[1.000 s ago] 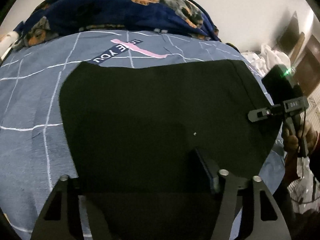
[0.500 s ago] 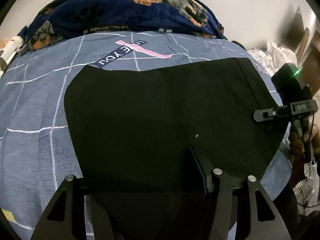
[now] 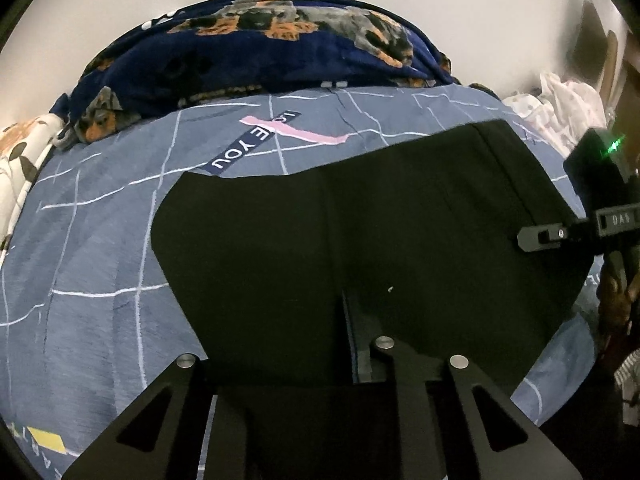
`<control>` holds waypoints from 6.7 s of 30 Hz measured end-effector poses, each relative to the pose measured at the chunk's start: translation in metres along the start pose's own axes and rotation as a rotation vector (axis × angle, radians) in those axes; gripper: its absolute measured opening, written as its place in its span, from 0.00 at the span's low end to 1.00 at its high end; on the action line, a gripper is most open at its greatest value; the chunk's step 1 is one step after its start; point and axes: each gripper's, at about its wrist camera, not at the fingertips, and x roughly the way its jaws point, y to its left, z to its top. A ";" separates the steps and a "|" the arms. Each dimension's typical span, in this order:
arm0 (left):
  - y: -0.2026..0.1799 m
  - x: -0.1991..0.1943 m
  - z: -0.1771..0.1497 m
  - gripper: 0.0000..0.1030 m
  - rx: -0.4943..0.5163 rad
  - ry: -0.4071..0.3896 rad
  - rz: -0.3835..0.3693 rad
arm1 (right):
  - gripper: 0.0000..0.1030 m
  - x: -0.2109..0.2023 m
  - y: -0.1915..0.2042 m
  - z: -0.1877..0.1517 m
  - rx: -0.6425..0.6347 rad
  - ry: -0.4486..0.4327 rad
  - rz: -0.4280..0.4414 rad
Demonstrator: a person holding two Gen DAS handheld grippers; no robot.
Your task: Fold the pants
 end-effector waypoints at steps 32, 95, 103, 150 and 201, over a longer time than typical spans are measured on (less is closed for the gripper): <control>0.019 -0.010 -0.001 0.14 -0.053 0.037 -0.220 | 0.25 0.009 0.004 -0.007 0.040 -0.020 0.048; 0.157 0.054 0.136 0.14 -0.025 -0.130 0.165 | 0.25 0.109 0.028 0.172 0.003 -0.078 0.159; 0.165 0.066 0.132 0.14 -0.054 -0.117 0.165 | 0.24 0.113 0.018 0.174 0.015 -0.077 0.128; 0.196 0.082 0.109 0.29 -0.231 -0.163 0.119 | 0.28 0.132 0.049 0.168 -0.188 -0.157 -0.136; 0.197 0.083 0.108 0.41 -0.236 -0.162 0.170 | 0.40 0.137 0.074 0.157 -0.331 -0.224 -0.348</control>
